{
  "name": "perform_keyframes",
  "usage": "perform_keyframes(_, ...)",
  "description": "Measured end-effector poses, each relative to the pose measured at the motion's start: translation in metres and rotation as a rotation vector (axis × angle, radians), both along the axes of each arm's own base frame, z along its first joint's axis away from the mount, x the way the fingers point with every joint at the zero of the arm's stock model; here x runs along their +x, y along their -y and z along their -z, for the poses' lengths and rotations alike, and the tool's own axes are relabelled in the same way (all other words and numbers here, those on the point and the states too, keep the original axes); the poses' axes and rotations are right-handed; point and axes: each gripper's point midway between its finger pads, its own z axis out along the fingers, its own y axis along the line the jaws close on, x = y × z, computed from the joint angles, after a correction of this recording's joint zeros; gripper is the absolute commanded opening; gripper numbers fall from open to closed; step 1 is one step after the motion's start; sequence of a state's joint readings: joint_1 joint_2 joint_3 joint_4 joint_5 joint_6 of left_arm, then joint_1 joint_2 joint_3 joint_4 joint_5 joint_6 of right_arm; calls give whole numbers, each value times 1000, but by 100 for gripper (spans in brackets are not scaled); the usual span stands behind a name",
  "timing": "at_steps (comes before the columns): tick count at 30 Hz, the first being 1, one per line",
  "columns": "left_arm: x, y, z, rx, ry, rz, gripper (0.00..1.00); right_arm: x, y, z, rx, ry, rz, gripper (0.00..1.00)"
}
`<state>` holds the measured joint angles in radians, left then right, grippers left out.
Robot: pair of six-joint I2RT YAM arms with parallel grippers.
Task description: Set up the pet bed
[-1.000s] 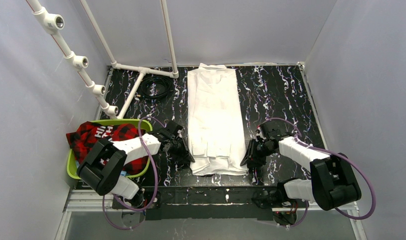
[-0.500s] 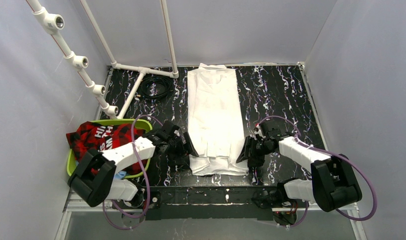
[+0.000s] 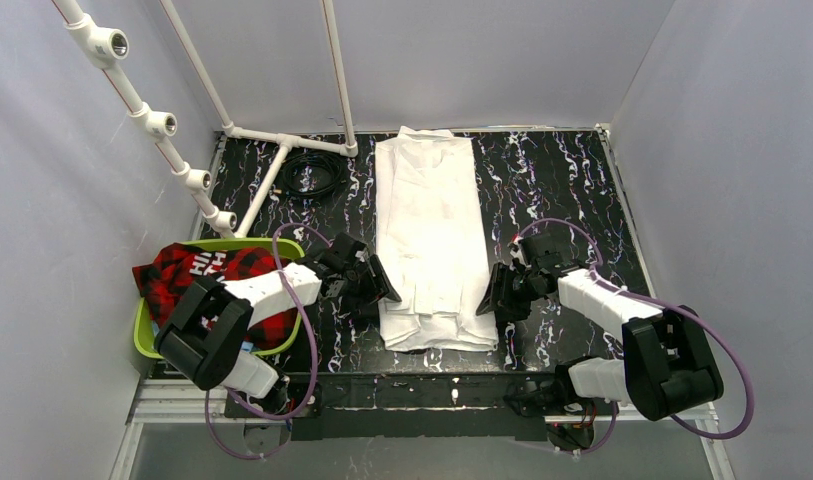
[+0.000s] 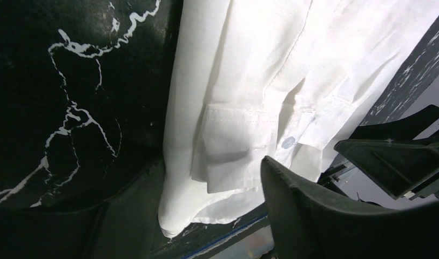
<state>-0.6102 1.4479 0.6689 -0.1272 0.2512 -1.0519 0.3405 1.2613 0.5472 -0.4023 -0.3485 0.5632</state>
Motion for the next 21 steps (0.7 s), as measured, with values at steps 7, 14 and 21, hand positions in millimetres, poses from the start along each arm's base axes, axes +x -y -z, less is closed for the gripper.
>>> perform_keyframes(7, -5, 3, 5, -30, -36, 22, 32, 8, -1, 5, -2, 36, -27, 24)
perform_keyframes(14, -19, 7, 12, -63, -102, 66, 0, 0, 1, 6, -9, 1, -28, 1)
perform_keyframes(21, -20, 10, -6, -51, -165, 52, 0, -1, -9, -13, 38, -75, 24, 1)
